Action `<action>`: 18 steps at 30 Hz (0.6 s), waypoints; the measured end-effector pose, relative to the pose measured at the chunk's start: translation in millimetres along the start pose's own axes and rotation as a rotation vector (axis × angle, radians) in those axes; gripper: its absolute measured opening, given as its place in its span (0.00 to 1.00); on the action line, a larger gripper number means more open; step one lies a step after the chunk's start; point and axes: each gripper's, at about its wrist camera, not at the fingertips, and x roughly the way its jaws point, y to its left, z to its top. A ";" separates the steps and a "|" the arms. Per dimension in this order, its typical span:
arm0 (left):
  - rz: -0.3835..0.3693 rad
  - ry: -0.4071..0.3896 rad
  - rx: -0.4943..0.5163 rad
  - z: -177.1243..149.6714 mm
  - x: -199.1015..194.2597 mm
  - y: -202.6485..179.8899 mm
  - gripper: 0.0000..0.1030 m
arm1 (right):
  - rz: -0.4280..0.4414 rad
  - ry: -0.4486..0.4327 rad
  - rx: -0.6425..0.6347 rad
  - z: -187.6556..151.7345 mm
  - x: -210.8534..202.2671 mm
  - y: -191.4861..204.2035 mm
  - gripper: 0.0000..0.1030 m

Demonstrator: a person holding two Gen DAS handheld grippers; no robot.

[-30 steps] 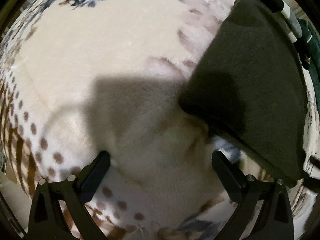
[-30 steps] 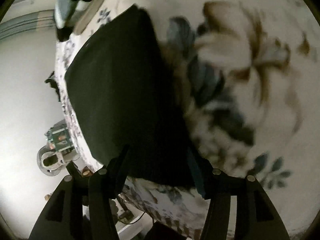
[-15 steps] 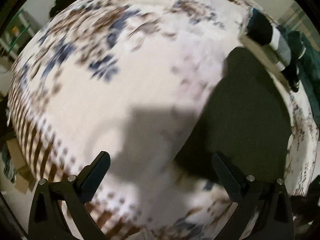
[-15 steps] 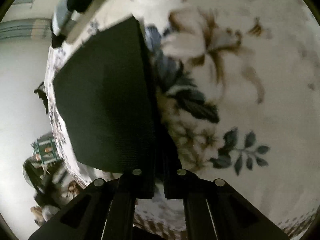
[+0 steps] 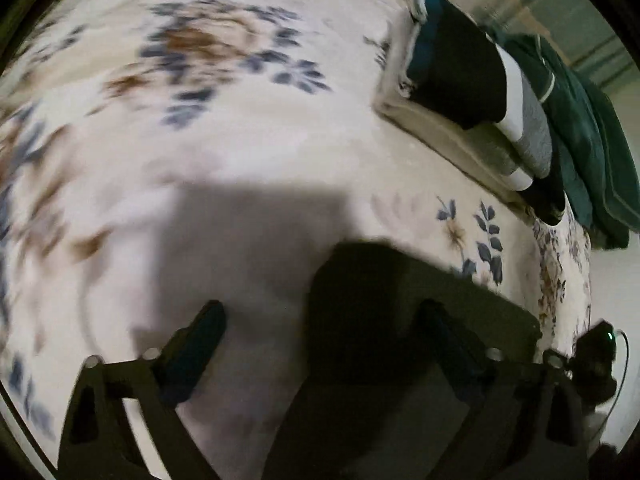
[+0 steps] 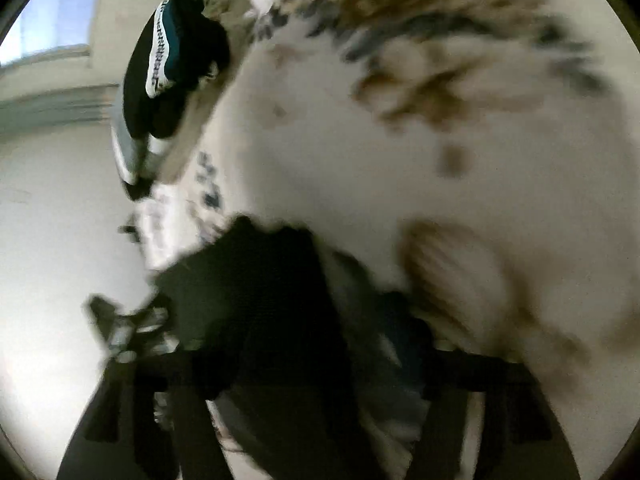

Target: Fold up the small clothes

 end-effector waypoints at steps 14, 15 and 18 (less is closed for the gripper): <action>-0.166 0.044 -0.013 12.3 6.9 10.4 0.29 | -0.071 -0.088 0.057 35.4 24.5 23.7 0.10; -0.174 0.051 -0.022 12.5 4.8 12.2 0.34 | -0.048 -0.067 0.080 38.0 26.6 22.2 0.13; -0.237 0.066 -0.070 6.9 -10.6 26.3 0.57 | 0.074 0.034 0.142 37.1 17.9 3.2 0.53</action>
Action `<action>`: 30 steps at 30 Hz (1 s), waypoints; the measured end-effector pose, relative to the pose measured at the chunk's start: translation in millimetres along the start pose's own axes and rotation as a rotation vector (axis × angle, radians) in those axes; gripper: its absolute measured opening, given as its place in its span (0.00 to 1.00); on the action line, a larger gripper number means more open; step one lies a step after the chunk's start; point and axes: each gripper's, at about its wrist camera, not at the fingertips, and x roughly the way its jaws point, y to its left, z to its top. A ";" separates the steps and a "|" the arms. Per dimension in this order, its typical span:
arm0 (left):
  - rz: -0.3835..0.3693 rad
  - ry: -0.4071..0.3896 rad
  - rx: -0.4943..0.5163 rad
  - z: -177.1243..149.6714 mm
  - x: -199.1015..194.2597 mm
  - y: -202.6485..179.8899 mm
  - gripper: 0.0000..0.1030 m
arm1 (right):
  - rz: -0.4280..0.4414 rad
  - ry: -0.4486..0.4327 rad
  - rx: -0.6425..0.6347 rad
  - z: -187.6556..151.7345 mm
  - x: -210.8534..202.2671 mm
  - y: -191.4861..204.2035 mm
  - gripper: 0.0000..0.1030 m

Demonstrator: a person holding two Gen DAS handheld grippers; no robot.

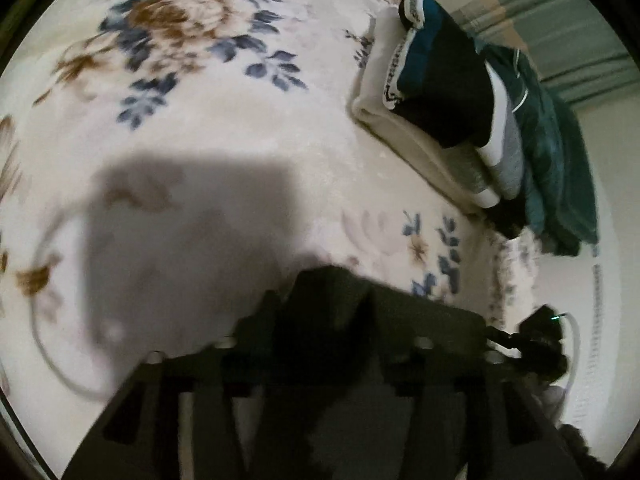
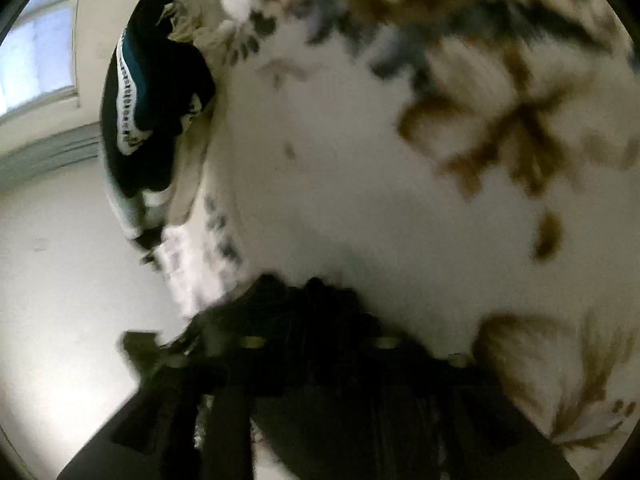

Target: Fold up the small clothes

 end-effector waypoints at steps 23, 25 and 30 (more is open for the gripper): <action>-0.261 0.121 0.027 -66.4 17.0 9.6 0.74 | 0.125 0.376 -0.087 -76.8 87.5 0.2 0.69; -0.216 0.106 0.079 -67.0 12.7 2.6 0.24 | 0.100 0.338 -0.112 -82.7 82.9 4.5 0.46; -0.149 0.081 0.140 -69.1 -3.1 -17.6 0.18 | 0.054 0.252 -0.133 -98.5 62.5 16.6 0.25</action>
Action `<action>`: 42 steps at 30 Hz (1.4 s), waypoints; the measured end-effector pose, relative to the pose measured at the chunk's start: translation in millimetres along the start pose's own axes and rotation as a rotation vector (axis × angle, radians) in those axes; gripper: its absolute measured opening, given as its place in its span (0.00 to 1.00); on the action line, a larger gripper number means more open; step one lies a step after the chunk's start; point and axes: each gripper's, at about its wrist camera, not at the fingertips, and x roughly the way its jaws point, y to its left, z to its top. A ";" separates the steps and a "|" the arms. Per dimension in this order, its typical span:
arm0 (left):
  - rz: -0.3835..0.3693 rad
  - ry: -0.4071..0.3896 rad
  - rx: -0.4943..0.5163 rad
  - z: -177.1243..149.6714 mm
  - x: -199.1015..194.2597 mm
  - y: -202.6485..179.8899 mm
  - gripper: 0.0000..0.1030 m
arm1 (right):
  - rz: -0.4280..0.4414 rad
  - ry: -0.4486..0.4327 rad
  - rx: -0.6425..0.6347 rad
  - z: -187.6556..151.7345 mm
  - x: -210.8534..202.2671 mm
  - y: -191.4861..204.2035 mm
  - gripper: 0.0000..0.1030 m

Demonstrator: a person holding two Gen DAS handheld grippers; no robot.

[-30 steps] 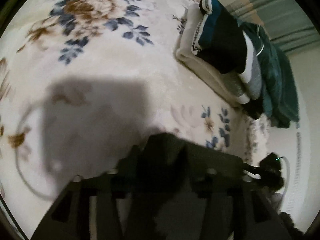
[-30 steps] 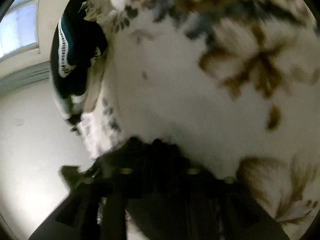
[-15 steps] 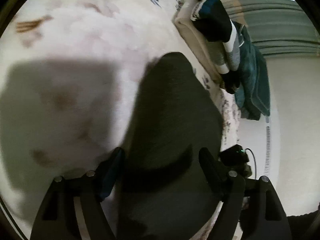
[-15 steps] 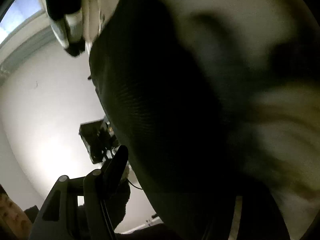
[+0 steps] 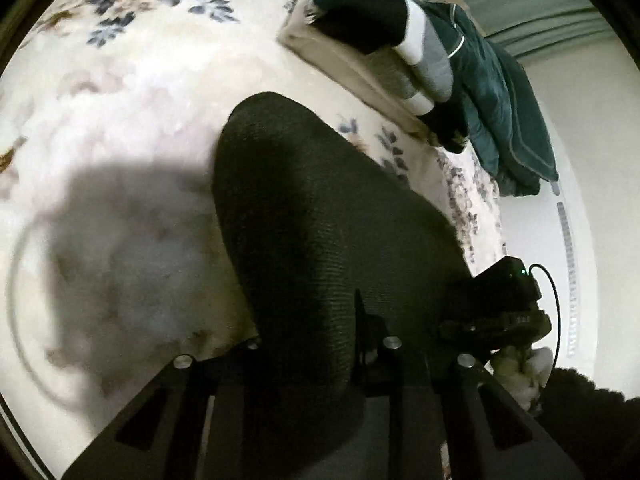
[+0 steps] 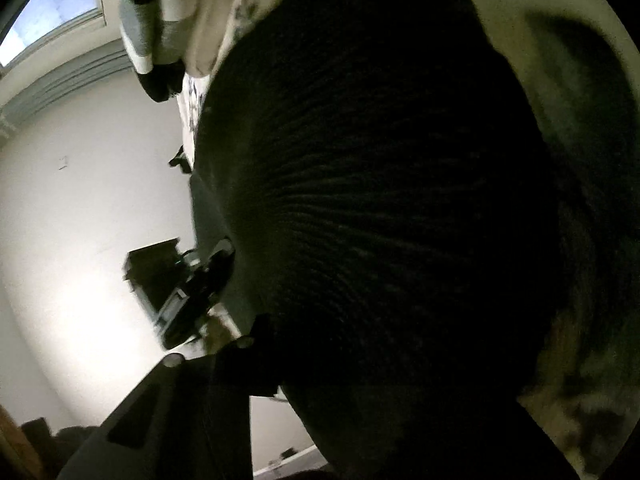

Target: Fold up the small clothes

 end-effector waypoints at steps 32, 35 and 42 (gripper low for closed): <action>0.085 -0.084 0.103 319.5 11.8 -89.6 0.18 | -0.167 -0.202 -0.159 206.5 -45.1 140.5 0.23; 0.198 -0.031 0.104 335.6 24.1 -83.3 0.21 | -0.239 -0.177 -0.144 223.1 -42.0 138.8 0.26; 0.257 -0.018 0.137 327.3 15.2 -91.4 0.35 | -0.662 -0.205 -0.201 187.5 -77.1 118.1 0.63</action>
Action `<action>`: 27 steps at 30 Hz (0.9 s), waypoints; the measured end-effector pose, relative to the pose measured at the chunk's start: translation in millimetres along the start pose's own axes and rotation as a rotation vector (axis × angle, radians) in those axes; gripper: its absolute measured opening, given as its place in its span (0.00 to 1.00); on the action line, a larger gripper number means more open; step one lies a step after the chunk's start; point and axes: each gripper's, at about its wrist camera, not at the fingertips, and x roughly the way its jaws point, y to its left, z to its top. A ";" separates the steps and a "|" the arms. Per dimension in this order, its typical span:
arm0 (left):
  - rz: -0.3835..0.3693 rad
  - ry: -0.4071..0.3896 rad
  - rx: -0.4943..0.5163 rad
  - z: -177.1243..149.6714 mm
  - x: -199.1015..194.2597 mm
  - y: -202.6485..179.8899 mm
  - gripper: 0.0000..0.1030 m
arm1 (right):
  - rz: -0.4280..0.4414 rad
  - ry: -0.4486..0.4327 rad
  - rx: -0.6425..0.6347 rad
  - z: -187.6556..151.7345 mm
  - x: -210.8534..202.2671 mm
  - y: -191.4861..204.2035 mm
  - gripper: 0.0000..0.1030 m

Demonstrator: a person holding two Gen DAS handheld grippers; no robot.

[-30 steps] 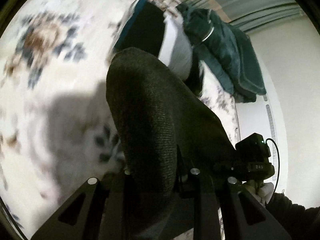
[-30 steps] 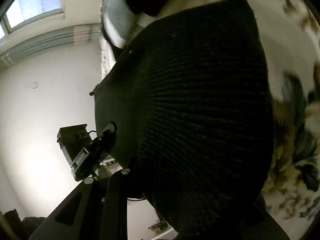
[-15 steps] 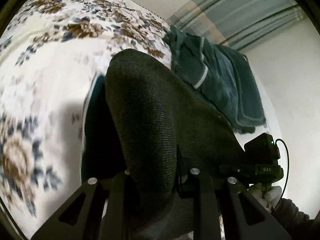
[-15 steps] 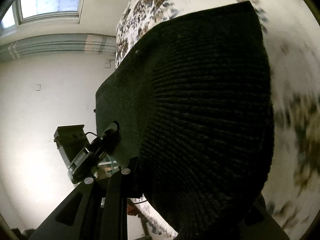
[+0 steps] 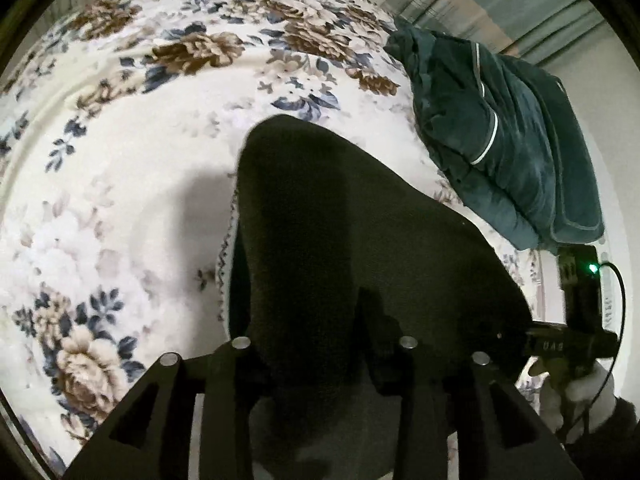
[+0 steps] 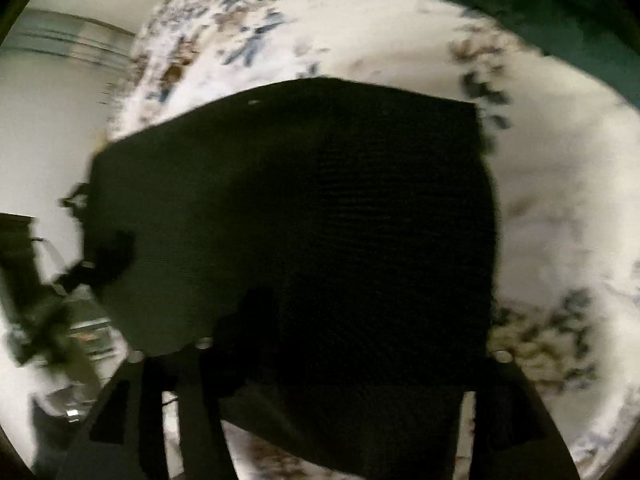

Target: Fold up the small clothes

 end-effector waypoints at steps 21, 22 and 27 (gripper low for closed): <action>0.446 -0.161 0.151 -87.9 -82.4 -88.5 1.00 | -0.517 -0.336 0.009 -134.7 -107.1 91.8 1.00; 0.447 -0.174 0.152 -94.2 -92.3 -94.4 1.00 | -0.518 -0.345 0.004 -143.1 -115.4 95.7 1.00; 0.432 -0.225 0.152 -125.3 -149.3 -124.0 1.00 | -0.516 -0.419 0.007 -195.6 -172.4 115.7 1.00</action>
